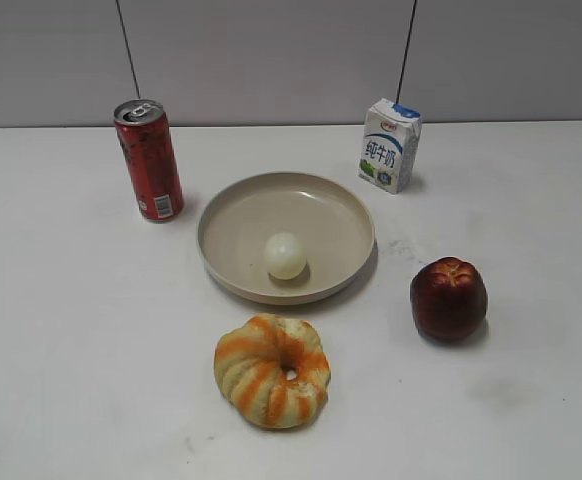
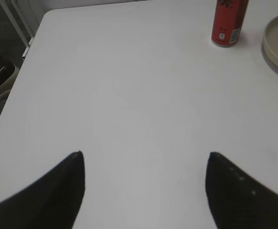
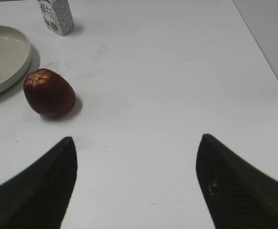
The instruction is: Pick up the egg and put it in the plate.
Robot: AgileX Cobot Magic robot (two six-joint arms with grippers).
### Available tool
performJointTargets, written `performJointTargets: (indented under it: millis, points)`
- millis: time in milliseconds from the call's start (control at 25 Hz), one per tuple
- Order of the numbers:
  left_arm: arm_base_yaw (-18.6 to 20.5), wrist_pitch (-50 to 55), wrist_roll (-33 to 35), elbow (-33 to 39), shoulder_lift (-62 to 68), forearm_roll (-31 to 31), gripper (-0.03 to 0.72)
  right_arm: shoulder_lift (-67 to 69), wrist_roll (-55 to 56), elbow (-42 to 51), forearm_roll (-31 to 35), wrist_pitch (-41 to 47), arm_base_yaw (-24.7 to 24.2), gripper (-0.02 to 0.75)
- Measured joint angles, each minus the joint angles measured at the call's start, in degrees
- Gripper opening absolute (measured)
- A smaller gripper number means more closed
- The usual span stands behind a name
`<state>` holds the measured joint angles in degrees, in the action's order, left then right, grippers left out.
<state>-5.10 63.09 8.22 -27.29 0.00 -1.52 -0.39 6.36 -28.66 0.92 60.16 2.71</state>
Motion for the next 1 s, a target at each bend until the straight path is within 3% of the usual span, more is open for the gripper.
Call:
performJointTargets:
  millis: [720, 1000]
  points:
    - [0.0, -0.7, -0.1, 0.1, 0.0, -1.8, 0.573, 0.0, 0.0, 0.0, 0.0, 0.0, 0.0, 0.587]
    - [2.3, -0.7, -0.1, 0.1, 0.0, -1.9, 0.572, 0.0, 0.0, 0.0, 0.0, 0.0, 0.0, 0.587]
